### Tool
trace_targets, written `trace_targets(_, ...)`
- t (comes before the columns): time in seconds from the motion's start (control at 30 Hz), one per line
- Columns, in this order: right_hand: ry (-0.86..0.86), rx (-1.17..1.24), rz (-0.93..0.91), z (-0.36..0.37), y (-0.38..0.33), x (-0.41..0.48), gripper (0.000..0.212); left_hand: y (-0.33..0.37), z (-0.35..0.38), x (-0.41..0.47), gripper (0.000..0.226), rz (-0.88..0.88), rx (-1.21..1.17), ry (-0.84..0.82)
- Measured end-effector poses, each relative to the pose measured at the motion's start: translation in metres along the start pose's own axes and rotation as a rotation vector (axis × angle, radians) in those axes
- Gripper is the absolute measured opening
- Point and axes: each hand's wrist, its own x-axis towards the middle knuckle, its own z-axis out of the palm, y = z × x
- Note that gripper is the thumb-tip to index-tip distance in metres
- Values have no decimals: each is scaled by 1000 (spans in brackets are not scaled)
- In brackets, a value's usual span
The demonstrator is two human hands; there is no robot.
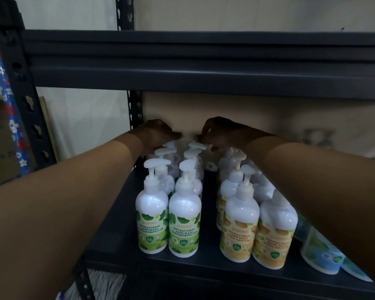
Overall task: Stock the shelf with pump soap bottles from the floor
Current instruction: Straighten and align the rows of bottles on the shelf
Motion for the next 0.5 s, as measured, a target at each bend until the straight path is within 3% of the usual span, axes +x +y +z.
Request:
trace_targets(0.07, 95, -8, -12, -7, 0, -4, 53, -2, -3, -2, 51, -29, -138, 31)
trace_targets(0.13, 161, 24, -40, -18, 2, -10, 53, -1, -10, -12, 44, -46, -233, 45)
trace_targets(0.33, 13, 44, -93, -28, 7, -42, 23, -9, -25, -45, 21, 5, -282, -115)
trace_targets(0.5, -18, -81, -105, -17, -3, -43, 34, -21, -26, -49, 34, -20, -378, -176)
